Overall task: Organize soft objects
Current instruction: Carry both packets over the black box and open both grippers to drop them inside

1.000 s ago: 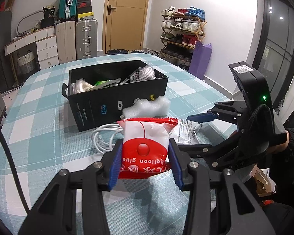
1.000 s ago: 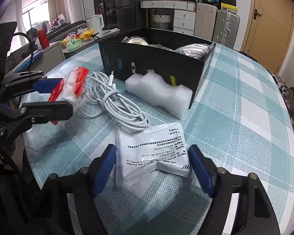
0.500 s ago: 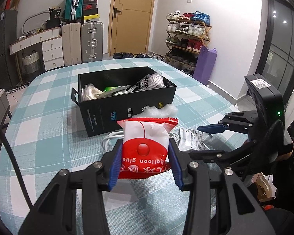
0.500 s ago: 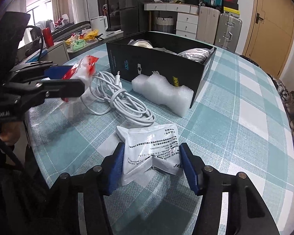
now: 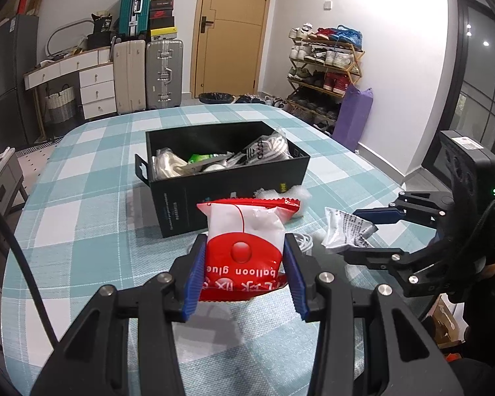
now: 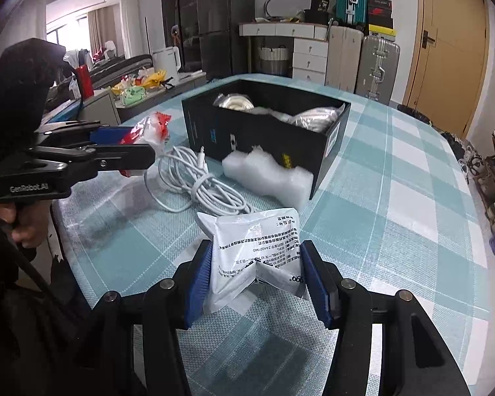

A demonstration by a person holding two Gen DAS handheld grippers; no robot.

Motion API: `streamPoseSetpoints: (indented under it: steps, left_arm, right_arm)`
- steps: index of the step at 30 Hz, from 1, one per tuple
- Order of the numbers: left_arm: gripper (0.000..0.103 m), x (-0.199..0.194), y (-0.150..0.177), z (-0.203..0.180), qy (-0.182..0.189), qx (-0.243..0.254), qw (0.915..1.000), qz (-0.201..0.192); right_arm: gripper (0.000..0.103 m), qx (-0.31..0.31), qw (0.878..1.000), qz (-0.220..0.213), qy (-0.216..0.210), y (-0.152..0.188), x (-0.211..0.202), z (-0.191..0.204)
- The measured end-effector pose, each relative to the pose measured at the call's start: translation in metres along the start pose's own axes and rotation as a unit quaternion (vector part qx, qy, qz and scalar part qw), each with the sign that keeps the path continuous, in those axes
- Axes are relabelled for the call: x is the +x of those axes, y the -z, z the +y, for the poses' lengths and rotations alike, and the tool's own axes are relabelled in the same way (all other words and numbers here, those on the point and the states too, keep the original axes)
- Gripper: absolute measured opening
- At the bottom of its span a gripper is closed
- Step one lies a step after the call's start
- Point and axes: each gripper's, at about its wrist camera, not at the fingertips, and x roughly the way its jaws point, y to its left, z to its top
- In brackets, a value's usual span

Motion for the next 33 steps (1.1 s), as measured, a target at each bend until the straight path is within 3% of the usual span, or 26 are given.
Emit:
streamPoseSetpoints:
  steps: [19,33]
  left_arm:
    - [0.043,0.000,-0.025,0.017,-0.018,-0.009,0.9994,-0.027]
    - [0.043,0.009,-0.044,0.030,-0.032,-0.022,0.9986,-0.037]
  right_arm:
    - [0.054,0.013,0.997,-0.080,0.007,-0.027,-0.030,-0.002]
    - [0.054,0.016,0.995,-0.103,0.007,-0.050,-0.032,-0.004]
